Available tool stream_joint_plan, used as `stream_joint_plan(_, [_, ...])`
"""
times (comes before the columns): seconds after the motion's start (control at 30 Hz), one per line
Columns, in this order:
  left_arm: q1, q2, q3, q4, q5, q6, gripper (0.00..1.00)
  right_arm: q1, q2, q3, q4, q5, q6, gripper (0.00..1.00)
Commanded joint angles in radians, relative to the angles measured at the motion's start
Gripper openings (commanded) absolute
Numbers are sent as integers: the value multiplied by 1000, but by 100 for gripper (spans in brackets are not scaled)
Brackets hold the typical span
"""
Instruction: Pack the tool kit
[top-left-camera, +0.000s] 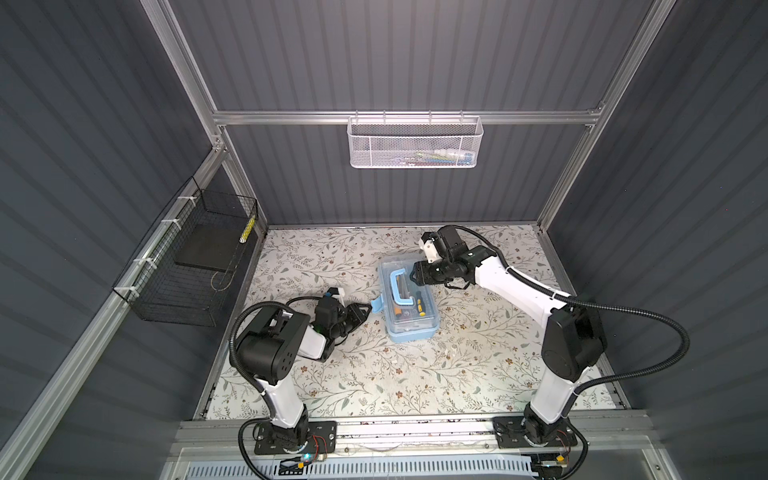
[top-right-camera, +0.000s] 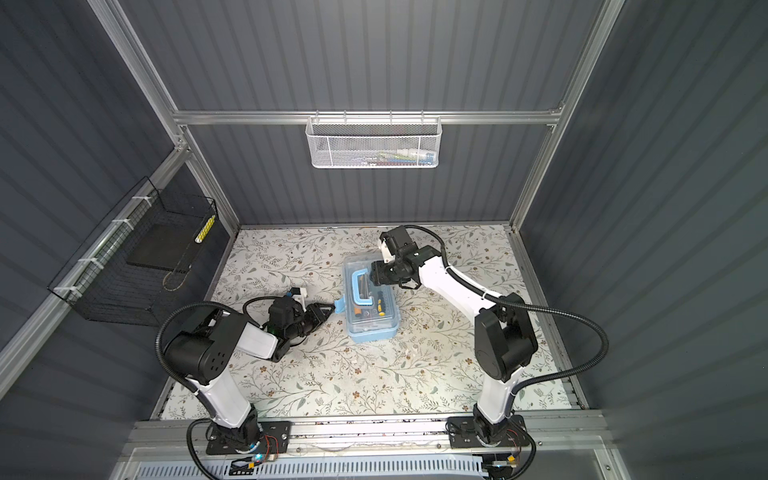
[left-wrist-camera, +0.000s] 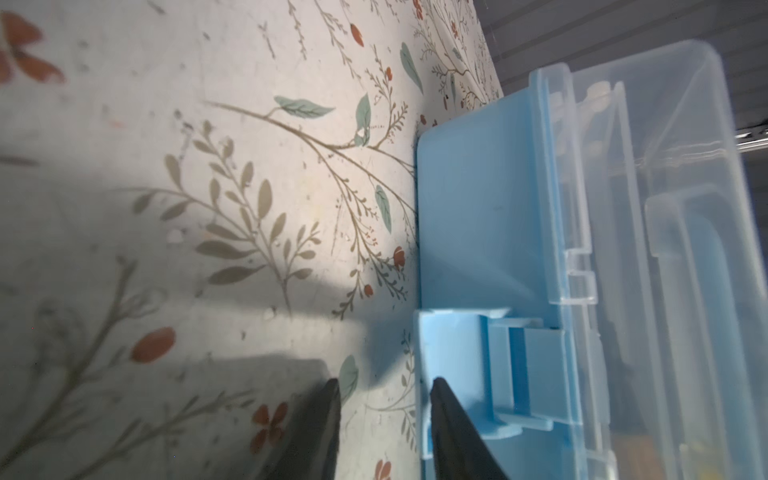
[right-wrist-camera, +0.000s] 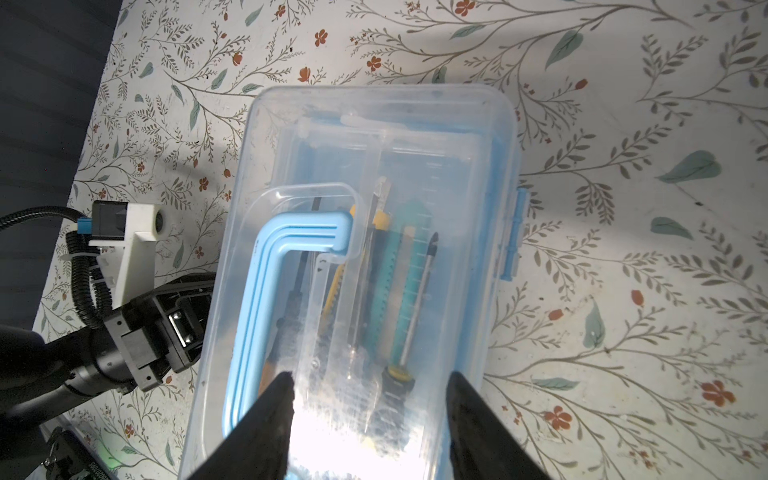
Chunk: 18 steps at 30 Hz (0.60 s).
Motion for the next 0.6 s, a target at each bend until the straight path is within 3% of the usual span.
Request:
stream_joint_plan(0.0, [10,65,-31,178,58,-77,38,-6,15,12,7,-19,9,60])
stream_joint_plan(0.3, [17,259,-38,495,126,-197,36,-11,8,-3,15,-21,12,59])
stream_joint_plan(0.57, [16,290,-24,496,147,-200,33,-15,7,-11,21,-17,14,60])
